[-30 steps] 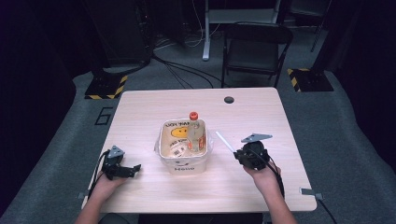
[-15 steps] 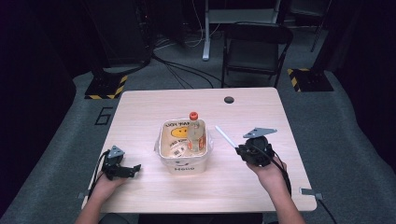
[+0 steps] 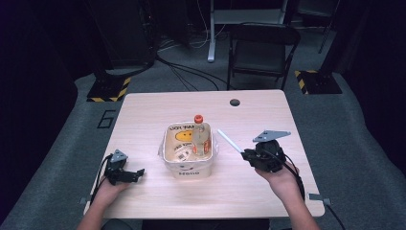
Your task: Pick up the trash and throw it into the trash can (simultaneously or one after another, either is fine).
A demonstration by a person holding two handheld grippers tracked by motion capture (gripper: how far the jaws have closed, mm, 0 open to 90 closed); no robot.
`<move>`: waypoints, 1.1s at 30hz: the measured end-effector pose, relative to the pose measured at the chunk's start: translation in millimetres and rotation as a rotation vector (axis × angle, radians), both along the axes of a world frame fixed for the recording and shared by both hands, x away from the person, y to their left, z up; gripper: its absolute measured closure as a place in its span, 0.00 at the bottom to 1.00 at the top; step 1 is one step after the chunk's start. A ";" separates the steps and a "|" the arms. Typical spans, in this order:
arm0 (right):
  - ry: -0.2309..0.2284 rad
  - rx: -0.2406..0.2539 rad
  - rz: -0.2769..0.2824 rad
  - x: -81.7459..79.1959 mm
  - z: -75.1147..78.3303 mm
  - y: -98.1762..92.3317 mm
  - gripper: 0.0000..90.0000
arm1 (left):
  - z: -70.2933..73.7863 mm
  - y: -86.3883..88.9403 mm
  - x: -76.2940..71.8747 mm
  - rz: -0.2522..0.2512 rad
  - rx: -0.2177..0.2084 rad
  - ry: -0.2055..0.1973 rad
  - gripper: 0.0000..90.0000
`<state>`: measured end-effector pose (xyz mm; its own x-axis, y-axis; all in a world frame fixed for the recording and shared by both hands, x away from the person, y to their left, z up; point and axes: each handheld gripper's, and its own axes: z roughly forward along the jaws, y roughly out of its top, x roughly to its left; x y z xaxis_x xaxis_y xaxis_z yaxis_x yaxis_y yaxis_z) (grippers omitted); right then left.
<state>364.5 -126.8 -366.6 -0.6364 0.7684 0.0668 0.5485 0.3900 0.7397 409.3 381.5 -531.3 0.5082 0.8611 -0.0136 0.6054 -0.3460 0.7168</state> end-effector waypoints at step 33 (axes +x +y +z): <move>0.002 0.005 0.169 8.2 7.4 58.4 0.87 | 0.0 0.1 0.0 -0.001 0.001 -0.002 0.00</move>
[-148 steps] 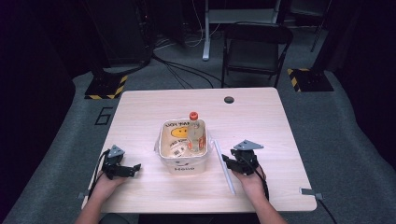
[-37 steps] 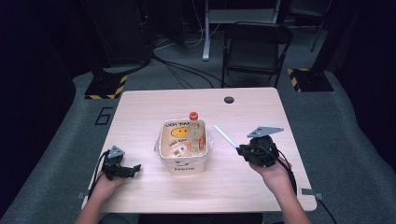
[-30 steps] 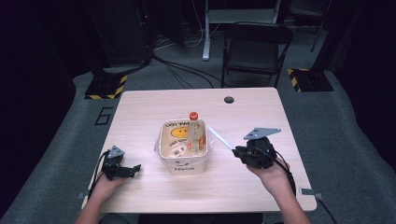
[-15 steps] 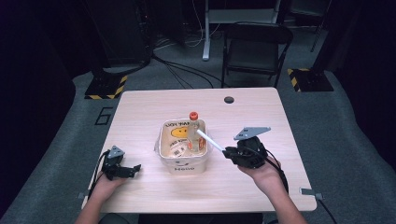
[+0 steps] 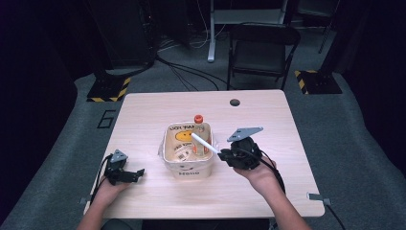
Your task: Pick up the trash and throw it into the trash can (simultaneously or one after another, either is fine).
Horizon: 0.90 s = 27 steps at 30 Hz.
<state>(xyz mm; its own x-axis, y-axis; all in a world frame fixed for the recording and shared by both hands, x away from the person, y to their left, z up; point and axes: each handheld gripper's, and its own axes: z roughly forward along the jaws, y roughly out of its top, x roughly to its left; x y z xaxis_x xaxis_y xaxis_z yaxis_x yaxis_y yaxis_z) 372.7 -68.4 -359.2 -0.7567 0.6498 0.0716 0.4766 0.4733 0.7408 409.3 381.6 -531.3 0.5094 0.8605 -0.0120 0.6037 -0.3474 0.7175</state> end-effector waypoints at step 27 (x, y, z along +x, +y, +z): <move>-0.009 -0.036 0.037 28.3 -1.8 44.1 0.87 | 0.0 -0.1 0.0 0.000 -0.001 0.002 0.00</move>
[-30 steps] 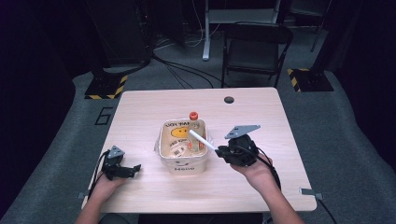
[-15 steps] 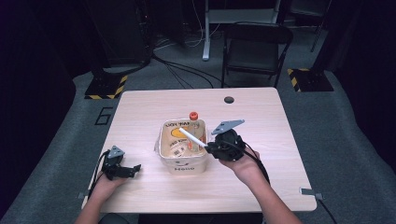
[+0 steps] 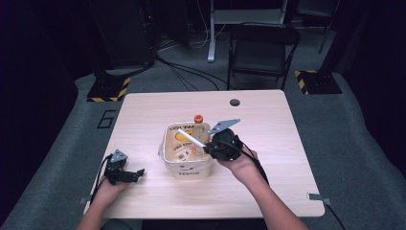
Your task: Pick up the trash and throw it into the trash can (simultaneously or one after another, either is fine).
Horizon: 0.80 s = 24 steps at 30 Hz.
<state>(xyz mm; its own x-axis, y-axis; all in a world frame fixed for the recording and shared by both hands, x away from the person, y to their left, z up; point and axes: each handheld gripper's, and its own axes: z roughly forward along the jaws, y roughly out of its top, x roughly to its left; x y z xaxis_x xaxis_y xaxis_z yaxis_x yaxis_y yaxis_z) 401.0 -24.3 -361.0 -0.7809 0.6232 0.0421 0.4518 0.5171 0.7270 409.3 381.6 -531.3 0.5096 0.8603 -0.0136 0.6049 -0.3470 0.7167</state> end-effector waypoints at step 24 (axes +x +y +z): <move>0.036 -0.046 -0.001 21.0 -13.9 20.9 0.87 | 0.1 0.2 0.3 -0.005 0.004 -0.001 0.00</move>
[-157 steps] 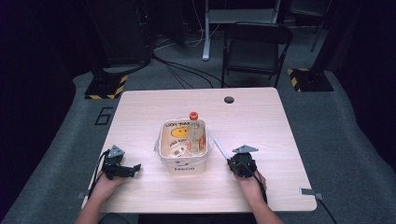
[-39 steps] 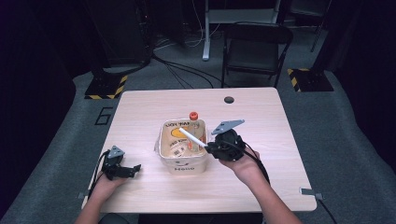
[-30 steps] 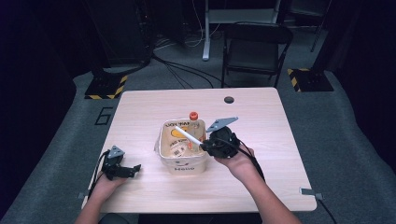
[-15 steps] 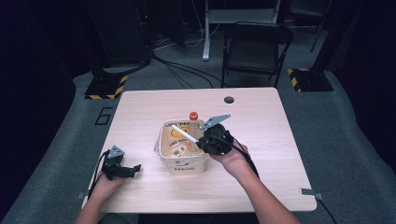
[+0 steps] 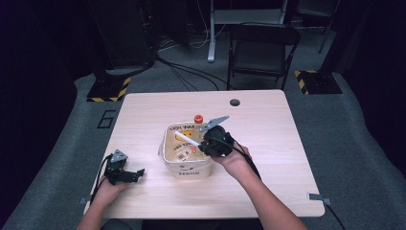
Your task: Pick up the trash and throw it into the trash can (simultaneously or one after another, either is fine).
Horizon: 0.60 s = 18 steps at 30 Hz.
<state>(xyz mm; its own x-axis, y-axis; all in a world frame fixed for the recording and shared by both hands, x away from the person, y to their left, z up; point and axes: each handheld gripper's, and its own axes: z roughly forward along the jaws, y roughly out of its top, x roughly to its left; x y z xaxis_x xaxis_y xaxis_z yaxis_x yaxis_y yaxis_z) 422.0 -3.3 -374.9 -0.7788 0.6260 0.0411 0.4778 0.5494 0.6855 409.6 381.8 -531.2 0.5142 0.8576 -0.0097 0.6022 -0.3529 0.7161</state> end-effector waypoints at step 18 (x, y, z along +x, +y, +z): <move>0.014 -0.040 0.010 15.6 -1.1 22.0 0.85 | -0.1 -0.3 0.5 -0.002 -0.001 -0.001 0.00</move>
<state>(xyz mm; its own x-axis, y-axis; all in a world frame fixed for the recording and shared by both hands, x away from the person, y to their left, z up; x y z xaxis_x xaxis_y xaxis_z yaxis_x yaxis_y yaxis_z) 437.6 18.7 -376.0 -0.7848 0.6192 0.0267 0.4811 0.5814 0.6562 410.1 381.5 -531.3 0.5160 0.8566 -0.0103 0.6006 -0.3531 0.7174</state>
